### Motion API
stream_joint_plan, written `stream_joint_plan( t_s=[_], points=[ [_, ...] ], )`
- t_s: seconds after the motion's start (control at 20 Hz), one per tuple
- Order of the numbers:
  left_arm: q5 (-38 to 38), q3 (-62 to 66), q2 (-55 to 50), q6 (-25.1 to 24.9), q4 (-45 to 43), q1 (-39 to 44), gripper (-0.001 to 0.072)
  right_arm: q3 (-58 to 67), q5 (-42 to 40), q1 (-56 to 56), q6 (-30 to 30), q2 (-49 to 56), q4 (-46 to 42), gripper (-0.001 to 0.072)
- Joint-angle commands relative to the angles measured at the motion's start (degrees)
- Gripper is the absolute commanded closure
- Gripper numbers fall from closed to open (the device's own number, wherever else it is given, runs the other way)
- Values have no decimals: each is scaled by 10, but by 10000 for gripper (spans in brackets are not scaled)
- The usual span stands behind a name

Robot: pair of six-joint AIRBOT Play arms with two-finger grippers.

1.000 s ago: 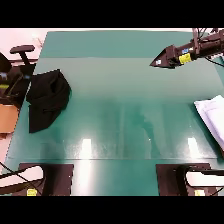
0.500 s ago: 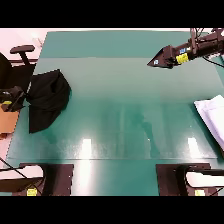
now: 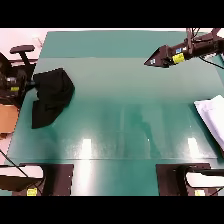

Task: Fold the shirts.

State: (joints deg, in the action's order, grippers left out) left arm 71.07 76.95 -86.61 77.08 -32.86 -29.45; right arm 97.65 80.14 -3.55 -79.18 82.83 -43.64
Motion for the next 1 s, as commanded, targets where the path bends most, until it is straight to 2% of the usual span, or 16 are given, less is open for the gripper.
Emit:
stream_joint_plan(
  t_s=[0.0,0.15,0.25,0.35,0.5,0.55,0.7,0.8,0.9,0.95],
  points=[
    [69,141,-1,-18,123,106,688,-33,-27,31,-10,-3,0,448],
    [24,325,-2,24,122,258,688,-111,-36,65,-10,-21,0,447],
    [-18,441,-2,26,118,342,688,-158,-44,89,-7,-45,1,447],
    [-52,508,8,37,125,378,688,-195,-59,117,-2,-78,2,447],
    [-56,475,72,21,119,370,687,-216,-76,163,18,-130,1,447],
    [-47,446,97,15,92,359,687,-216,-82,175,21,-144,3,447],
    [20,333,142,70,-115,345,686,-216,-83,209,24,-173,1,446],
    [81,263,139,66,-213,345,686,-216,-75,222,25,-178,1,445],
    [59,161,138,40,-248,345,686,-216,-67,222,38,-172,0,443],
    [31,103,138,34,-266,345,686,-216,-61,214,39,-163,0,393]
  ],
)
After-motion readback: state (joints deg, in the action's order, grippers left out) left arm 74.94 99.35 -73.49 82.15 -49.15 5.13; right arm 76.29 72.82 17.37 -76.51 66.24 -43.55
